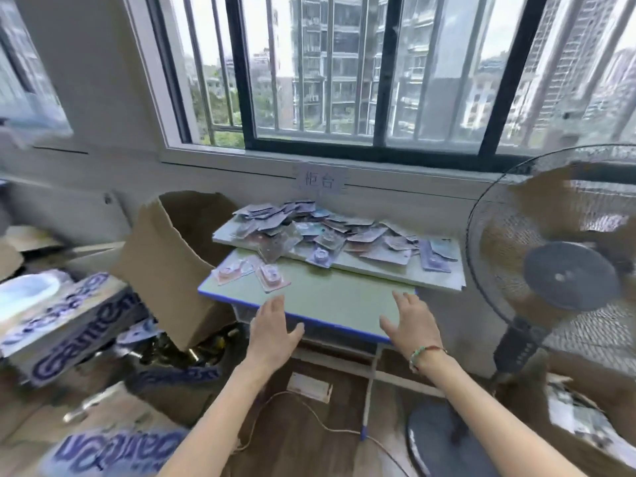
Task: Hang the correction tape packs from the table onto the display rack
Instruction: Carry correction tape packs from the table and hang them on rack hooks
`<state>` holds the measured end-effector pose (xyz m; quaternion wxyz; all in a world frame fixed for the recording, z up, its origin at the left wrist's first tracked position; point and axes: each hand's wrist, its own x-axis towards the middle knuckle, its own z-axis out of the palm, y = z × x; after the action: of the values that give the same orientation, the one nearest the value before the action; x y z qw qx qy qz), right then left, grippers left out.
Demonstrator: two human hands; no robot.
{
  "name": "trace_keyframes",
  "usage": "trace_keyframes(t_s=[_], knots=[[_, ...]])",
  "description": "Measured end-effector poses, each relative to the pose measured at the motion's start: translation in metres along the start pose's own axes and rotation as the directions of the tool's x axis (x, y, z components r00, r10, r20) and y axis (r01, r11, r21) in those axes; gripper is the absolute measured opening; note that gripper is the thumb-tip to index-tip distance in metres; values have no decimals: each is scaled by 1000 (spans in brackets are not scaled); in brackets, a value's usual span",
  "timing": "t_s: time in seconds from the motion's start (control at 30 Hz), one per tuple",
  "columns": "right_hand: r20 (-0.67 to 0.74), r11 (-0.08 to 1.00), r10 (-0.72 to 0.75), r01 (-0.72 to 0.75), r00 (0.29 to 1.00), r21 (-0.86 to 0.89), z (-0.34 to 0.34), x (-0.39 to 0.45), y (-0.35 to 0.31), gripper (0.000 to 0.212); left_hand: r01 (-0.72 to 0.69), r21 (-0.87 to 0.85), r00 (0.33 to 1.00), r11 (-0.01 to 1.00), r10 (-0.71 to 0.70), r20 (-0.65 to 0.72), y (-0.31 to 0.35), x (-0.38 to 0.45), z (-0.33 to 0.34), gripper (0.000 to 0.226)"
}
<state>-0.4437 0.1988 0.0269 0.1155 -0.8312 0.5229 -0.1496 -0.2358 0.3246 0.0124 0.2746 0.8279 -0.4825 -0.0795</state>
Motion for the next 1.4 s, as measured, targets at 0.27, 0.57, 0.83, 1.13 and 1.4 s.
trace_keyframes(t_s=[0.27, 0.57, 0.83, 1.13, 1.4], knots=[[93, 995, -98, 95, 991, 30, 45, 87, -30, 58, 126, 28, 992, 992, -126, -14, -39, 58, 10, 71], [206, 994, -106, 103, 973, 22, 124, 164, -76, 56, 203, 124, 977, 971, -209, 42, -127, 172, 12, 76], [330, 994, -80, 99, 941, -42, 207, 257, -169, 58, 149, 194, 972, 970, -180, 151, -216, 292, 29, 78], [401, 996, -79, 84, 913, 5, 267, 288, -225, 41, 63, 280, 945, 958, -147, 292, -265, 350, 44, 77], [373, 993, -32, 71, 927, -91, 279, 292, -229, 32, -5, 318, 930, 948, -112, 349, -274, 359, 50, 54]])
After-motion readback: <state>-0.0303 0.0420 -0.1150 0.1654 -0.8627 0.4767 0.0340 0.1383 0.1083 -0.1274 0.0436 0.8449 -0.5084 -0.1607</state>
